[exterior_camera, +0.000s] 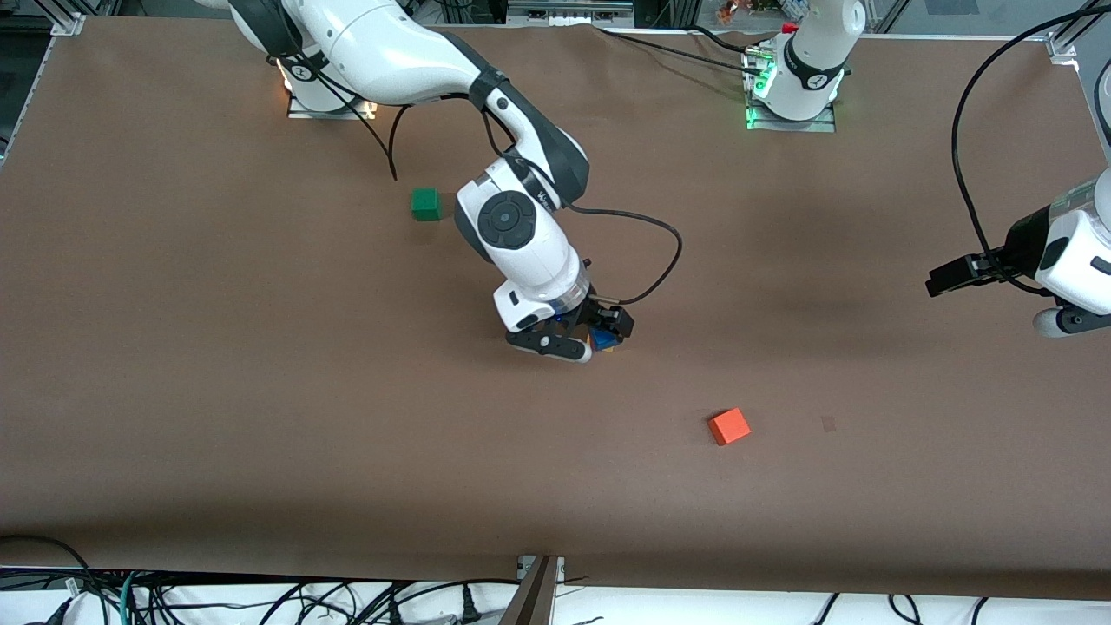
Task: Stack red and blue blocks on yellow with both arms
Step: 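Lower the blue cube onto the red cube and open the right gripper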
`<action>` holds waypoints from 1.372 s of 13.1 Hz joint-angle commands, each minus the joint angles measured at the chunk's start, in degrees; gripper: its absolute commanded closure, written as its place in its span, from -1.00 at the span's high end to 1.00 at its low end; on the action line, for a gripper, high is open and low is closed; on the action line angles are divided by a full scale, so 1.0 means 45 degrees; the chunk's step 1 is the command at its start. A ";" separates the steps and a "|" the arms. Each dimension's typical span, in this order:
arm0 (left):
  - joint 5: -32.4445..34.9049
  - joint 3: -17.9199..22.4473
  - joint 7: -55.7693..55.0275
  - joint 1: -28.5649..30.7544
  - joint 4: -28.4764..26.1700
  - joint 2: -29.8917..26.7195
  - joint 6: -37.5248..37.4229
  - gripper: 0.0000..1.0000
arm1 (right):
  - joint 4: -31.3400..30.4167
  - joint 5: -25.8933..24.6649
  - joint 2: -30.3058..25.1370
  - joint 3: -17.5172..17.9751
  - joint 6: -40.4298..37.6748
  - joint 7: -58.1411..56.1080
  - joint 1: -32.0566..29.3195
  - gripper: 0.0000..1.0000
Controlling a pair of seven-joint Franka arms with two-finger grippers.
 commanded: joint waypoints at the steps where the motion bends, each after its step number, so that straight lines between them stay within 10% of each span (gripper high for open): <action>1: -0.0279 0.0023 0.0258 -0.0003 0.0040 -0.0039 0.0065 1.00 | 0.0013 -0.0173 -0.1335 0.0109 -0.1822 -0.1149 -0.1157 1.00; 7: -0.0279 0.0023 0.0278 -0.0003 0.0040 -0.0020 0.0046 1.00 | -0.1134 -0.0095 -0.4848 -0.0377 -0.7602 -0.5955 -0.4849 1.00; 13: -0.0298 0.0023 0.0278 -0.0003 0.0040 -0.0020 0.0065 1.00 | -0.6777 -0.1301 -0.9870 -0.1767 -0.7416 -0.7661 -0.4951 1.00; 18: -0.0299 0.0023 0.0278 -0.0003 0.0040 -0.0020 0.0065 1.00 | -0.7312 -0.1443 -1.0131 -0.1844 -0.7198 -0.9704 -0.4990 1.00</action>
